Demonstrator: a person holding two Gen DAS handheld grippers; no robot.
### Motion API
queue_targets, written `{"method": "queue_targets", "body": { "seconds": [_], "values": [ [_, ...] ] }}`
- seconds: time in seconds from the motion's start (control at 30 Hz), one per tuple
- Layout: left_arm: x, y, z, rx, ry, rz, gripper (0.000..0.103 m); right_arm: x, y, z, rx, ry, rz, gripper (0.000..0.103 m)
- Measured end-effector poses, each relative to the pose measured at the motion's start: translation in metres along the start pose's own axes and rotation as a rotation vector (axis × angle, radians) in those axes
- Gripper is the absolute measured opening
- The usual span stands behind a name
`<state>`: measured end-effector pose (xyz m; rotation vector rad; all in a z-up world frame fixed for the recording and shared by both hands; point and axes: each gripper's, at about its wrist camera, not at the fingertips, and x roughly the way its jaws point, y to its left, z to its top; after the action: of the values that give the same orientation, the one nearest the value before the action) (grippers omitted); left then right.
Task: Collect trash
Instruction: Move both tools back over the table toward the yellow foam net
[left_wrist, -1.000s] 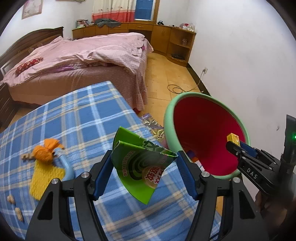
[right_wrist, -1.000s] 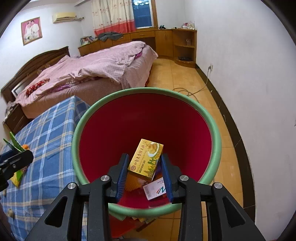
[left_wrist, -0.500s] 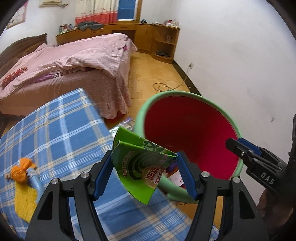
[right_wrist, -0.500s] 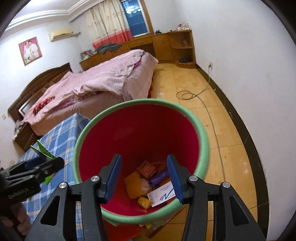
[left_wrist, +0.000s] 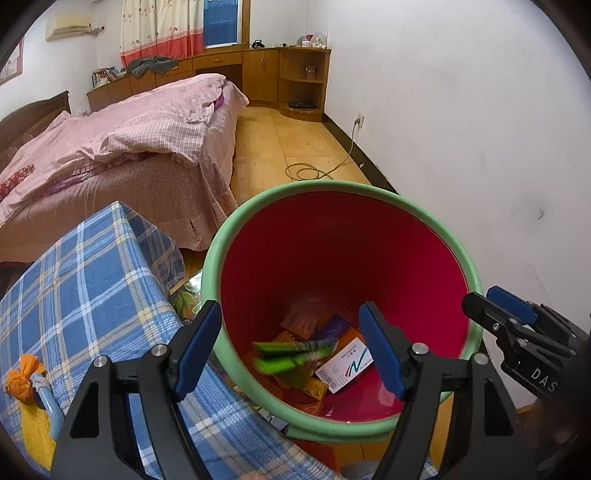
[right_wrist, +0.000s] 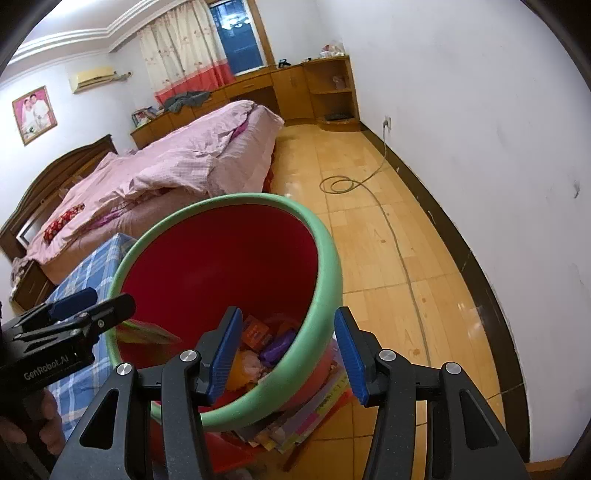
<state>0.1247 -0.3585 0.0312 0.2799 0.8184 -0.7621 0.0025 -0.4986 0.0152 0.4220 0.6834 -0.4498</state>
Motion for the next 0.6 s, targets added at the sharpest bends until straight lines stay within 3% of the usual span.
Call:
{"method": "queue_targets", "body": {
  "seconds": [0.6],
  "values": [
    [-0.036, 0.02, -0.014, -0.059, -0.003, 0.003, 0.076, -0.02, 0.015, -0.011, -0.024, -0.012, 0.026, 0.053]
  ]
}}
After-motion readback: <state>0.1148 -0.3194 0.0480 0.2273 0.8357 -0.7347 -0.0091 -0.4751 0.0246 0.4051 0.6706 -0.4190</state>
